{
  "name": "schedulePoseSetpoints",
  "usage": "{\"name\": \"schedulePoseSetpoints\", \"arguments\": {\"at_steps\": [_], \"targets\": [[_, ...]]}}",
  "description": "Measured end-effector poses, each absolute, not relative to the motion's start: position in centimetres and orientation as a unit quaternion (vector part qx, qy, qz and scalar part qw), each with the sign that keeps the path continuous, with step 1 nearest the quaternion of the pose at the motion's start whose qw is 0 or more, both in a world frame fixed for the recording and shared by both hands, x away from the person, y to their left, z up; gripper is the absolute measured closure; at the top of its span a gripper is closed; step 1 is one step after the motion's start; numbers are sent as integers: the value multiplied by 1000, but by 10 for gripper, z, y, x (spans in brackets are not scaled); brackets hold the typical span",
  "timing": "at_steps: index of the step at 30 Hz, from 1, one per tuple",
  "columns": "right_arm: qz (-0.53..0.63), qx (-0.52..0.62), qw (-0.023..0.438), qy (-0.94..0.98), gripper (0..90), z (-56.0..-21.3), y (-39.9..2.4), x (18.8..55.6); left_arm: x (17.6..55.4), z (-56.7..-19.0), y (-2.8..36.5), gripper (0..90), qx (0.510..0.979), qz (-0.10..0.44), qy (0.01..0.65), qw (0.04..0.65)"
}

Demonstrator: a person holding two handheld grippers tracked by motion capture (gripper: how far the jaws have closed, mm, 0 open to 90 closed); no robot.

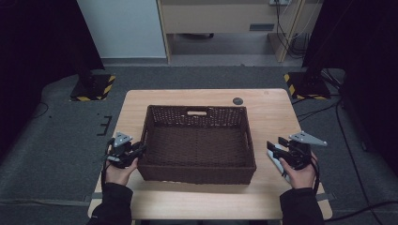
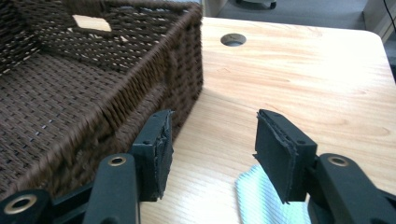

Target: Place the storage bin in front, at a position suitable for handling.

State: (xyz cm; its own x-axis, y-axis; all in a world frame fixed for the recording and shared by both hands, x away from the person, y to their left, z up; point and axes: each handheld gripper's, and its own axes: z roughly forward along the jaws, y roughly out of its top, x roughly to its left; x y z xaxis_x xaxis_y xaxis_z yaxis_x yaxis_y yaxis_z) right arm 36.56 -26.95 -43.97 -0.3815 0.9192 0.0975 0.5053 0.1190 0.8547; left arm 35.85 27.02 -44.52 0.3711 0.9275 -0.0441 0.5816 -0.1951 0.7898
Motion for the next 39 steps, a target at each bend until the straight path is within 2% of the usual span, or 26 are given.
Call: {"name": "schedulePoseSetpoints", "arguments": {"at_steps": [13,17,28,37,39], "targets": [[377,523,238,726,474,-471,-299,360,346,-444,276,686,739,228,516,369],[364,534,236,726,501,-479,-306,359,343,-445,276,686,739,234,515,367],[323,541,222,744,652,-498,-310,358,343,-445,277,683,738,232,515,371],[302,538,220,755,688,-505,-310,364,344,-446,277,682,740,229,513,369],[294,538,214,760,771,-508,-309,366,345,-446,277,682,741,228,513,369]]}}
